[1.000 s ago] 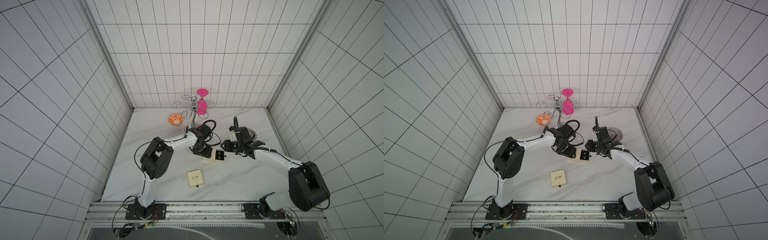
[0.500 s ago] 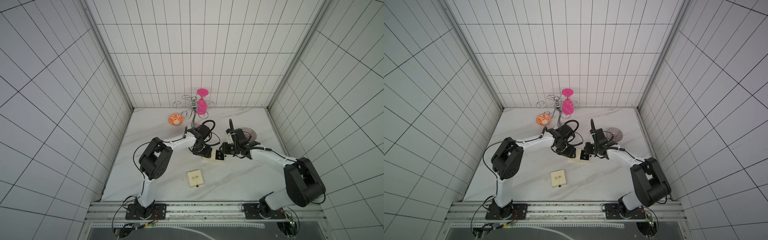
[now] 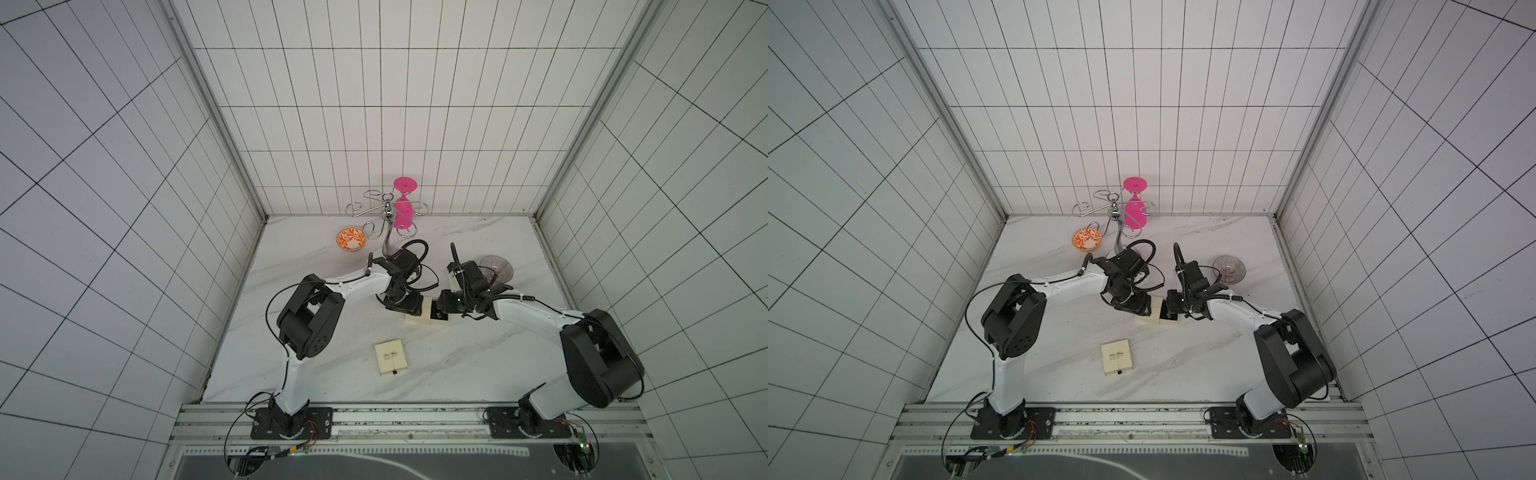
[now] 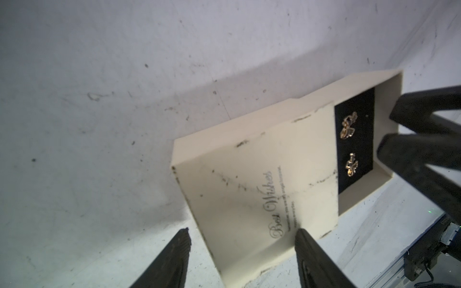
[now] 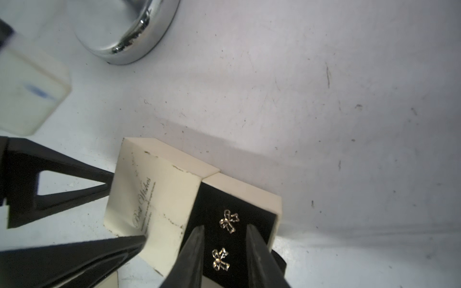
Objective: Take out the earrings from the drawer-style jewelry box
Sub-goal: Pick up the earring from the drawer.
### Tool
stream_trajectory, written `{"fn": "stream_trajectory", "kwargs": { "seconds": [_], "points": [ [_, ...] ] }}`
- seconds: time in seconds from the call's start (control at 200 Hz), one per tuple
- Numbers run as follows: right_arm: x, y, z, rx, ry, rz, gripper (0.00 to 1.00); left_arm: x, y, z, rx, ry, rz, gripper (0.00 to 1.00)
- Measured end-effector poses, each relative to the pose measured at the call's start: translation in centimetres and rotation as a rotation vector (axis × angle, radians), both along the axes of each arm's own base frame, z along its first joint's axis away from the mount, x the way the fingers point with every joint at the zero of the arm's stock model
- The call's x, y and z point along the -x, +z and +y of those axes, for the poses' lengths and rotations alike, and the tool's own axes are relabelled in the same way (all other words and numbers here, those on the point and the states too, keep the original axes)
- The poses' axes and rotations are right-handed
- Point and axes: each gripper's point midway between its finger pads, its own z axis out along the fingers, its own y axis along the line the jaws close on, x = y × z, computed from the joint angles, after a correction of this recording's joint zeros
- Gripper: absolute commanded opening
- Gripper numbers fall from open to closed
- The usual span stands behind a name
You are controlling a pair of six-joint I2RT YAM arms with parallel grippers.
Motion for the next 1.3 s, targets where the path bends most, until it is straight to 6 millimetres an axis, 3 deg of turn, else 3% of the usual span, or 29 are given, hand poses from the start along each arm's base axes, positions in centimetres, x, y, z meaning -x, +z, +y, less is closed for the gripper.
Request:
{"fn": "stream_trajectory", "kwargs": {
  "seconds": [0.135,0.715,1.039,1.299],
  "points": [
    [0.3,-1.1,0.0,0.026,0.002,0.023,0.32,0.0,0.0,0.0,0.002,0.000,0.001,0.66],
    [0.1,-2.2,0.5,0.094,-0.001,0.015,0.31,0.0,0.0,0.0,0.003,-0.001,0.003,0.66],
    [-0.6,-2.4,0.4,0.105,-0.022,0.004,0.12,0.0,0.0,0.0,0.004,-0.001,0.002,0.66],
    [-0.7,-1.9,0.4,0.098,-0.026,-0.011,0.09,0.0,0.0,0.0,0.003,-0.001,0.003,0.66]
  ]
}}
